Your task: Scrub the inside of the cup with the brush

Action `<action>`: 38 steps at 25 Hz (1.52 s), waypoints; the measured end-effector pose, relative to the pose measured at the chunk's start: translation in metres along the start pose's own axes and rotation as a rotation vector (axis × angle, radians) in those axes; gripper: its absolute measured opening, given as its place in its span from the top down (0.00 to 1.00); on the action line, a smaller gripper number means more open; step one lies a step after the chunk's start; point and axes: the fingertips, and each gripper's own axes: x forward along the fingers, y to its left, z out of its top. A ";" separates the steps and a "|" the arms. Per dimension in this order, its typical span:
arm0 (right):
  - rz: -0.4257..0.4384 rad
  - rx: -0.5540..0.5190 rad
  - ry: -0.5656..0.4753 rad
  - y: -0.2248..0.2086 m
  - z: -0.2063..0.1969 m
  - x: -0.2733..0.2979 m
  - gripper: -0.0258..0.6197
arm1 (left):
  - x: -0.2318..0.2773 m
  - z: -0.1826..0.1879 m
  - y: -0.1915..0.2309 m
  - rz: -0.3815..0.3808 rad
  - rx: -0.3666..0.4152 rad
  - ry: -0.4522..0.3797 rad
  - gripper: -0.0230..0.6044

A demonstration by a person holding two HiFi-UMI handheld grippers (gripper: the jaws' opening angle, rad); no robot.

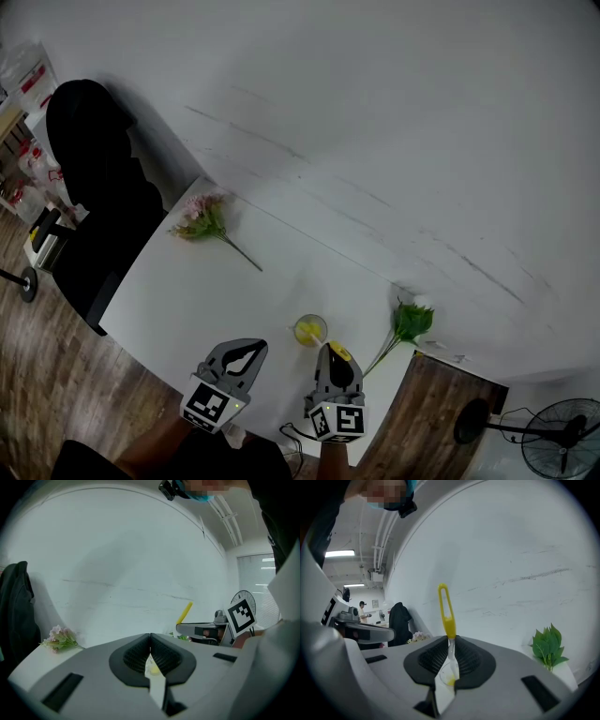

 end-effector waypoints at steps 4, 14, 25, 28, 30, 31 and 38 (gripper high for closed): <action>-0.010 -0.011 0.012 -0.002 0.009 -0.001 0.87 | -0.003 0.005 -0.001 0.003 0.004 -0.006 0.92; 0.010 0.006 -0.061 -0.015 0.041 -0.009 0.87 | 0.001 0.025 -0.006 0.021 0.032 -0.070 0.92; 0.005 0.002 -0.031 -0.035 0.039 0.005 0.87 | 0.016 0.022 -0.004 0.042 0.015 -0.023 0.93; 0.011 0.006 -0.025 -0.041 0.033 0.012 0.87 | 0.021 0.019 -0.002 0.049 0.006 -0.006 0.92; 0.014 0.013 -0.021 -0.044 0.031 0.016 0.87 | 0.024 0.017 -0.001 0.053 0.003 -0.002 0.92; 0.018 0.014 -0.017 -0.045 0.029 0.019 0.87 | 0.026 0.017 -0.001 0.054 0.004 -0.008 0.92; 0.070 0.005 0.019 -0.034 0.017 0.037 0.87 | 0.036 0.012 0.001 0.061 -0.005 0.012 0.92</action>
